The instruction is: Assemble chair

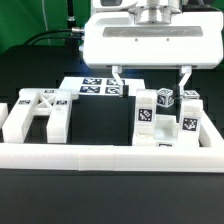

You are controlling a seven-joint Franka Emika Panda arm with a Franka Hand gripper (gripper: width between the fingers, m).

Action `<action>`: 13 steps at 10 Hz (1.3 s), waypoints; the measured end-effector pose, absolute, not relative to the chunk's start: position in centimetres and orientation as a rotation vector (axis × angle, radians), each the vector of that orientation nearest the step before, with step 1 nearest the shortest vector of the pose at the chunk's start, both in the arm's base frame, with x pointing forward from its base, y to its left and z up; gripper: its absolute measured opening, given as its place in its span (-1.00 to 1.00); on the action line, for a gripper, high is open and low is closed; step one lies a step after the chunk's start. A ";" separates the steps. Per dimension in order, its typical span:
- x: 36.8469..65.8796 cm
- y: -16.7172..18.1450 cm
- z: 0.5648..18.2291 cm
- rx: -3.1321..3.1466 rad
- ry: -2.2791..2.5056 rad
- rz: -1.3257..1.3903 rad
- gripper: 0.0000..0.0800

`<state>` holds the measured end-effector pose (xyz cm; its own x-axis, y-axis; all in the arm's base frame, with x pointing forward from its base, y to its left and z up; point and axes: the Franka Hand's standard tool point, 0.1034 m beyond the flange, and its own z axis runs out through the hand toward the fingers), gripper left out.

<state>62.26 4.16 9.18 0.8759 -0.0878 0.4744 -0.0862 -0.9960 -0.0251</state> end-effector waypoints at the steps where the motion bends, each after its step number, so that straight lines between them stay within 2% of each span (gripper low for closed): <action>1: 62.3 4.2 9.2 -3.041 0.137 -0.763 0.62; 9: 62.4 4.2 8.9 -3.063 0.108 -0.667 0.62; 13: 62.1 3.3 9.5 -3.087 0.095 -0.143 0.62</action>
Offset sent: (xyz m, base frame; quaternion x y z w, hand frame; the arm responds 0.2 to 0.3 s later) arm -0.0022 0.0000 0.0004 -0.0094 -0.0027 -0.0051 0.9999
